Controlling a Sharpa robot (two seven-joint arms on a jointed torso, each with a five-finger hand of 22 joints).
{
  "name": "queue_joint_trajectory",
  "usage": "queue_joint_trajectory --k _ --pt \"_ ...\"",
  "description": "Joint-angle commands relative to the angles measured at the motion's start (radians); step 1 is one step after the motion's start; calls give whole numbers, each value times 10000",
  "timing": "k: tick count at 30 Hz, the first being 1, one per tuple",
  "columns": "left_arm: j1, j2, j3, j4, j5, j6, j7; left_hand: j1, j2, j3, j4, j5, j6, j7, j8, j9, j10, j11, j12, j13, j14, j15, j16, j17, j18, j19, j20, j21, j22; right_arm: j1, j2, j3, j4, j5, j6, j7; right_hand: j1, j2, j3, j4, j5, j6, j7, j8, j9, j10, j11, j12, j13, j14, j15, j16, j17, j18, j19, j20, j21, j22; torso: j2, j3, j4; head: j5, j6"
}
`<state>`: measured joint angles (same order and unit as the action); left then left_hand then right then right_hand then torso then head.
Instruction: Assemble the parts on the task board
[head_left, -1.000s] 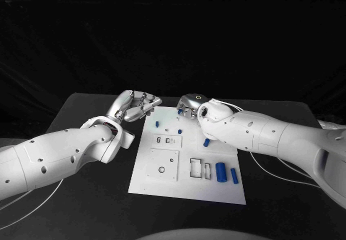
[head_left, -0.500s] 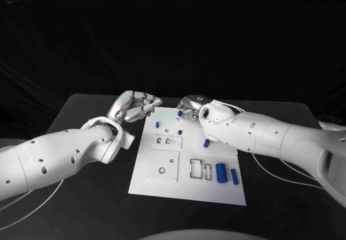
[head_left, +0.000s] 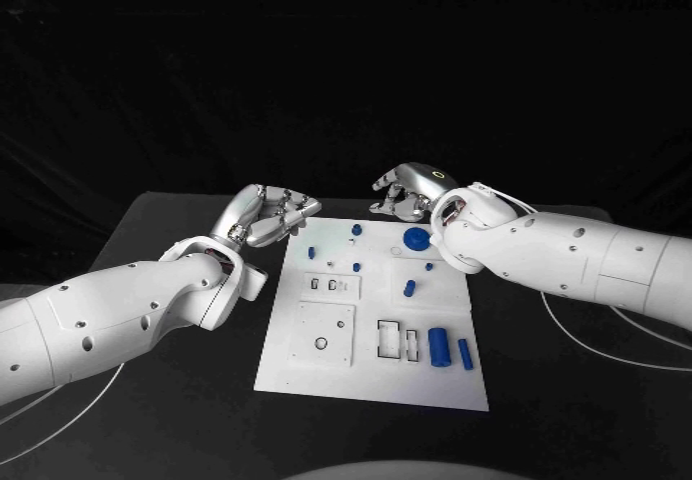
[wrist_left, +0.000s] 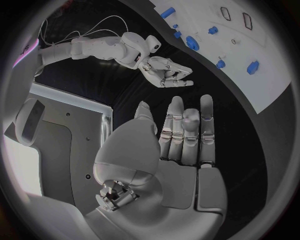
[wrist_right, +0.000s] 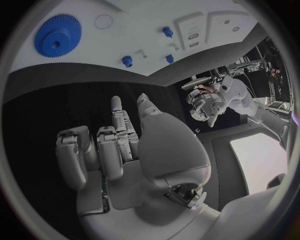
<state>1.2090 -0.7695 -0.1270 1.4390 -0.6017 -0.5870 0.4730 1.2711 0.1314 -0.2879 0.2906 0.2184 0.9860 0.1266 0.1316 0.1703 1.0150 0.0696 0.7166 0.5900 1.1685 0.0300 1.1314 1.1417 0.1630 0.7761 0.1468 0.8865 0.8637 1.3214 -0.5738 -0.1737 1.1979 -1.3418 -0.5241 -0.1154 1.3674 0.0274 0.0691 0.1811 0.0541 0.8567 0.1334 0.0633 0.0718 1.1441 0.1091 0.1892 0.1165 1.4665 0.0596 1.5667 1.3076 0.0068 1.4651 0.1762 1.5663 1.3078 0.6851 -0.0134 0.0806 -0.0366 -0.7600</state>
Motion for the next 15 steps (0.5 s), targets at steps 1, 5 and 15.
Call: queue_joint_trajectory --k 1,5,15 --pt "28 29 1 -12 40 25 43 103 4 -51 0 64 21 39 -10 13 -58 -2 -14 -18 -35 -26 -8 8 149 -40 15 -63 -10 68 -420 -12 542 604 -399 146 -114 34 -28 129 -52 -90 42 15 -8 321 -160 270 169 1043 -150 41 2632 -68 1057 -156 45 2630 -11 5 -37 -43 1" --pt "27 54 -1 -67 38 16 21 159 19 -40 -11 68 24 33 -7 19 -49 -8 -15 -27 -19 -29 -2 14 151 -25 17 -89 -14 126 -978 -24 1066 663 -261 -26 -314 92 -266 307 -6 -516 -74 15 -34 767 -497 1764 1324 1043 -491 41 2632 -68 1057 -490 45 2630 -12 7 -75 -139 -14" --pt "26 110 -2 -128 15 48 17 195 29 -33 -12 68 24 32 -7 22 -44 -12 -17 -33 4 -32 17 32 153 -16 18 -106 -16 107 -1339 -53 1231 565 557 -817 -906 241 -1044 460 -90 -771 -265 31 29 3777 -482 13672 14290 1043 -433 41 2632 202 -74 -542 -681 1932 -2 2 -69 -289 -46"
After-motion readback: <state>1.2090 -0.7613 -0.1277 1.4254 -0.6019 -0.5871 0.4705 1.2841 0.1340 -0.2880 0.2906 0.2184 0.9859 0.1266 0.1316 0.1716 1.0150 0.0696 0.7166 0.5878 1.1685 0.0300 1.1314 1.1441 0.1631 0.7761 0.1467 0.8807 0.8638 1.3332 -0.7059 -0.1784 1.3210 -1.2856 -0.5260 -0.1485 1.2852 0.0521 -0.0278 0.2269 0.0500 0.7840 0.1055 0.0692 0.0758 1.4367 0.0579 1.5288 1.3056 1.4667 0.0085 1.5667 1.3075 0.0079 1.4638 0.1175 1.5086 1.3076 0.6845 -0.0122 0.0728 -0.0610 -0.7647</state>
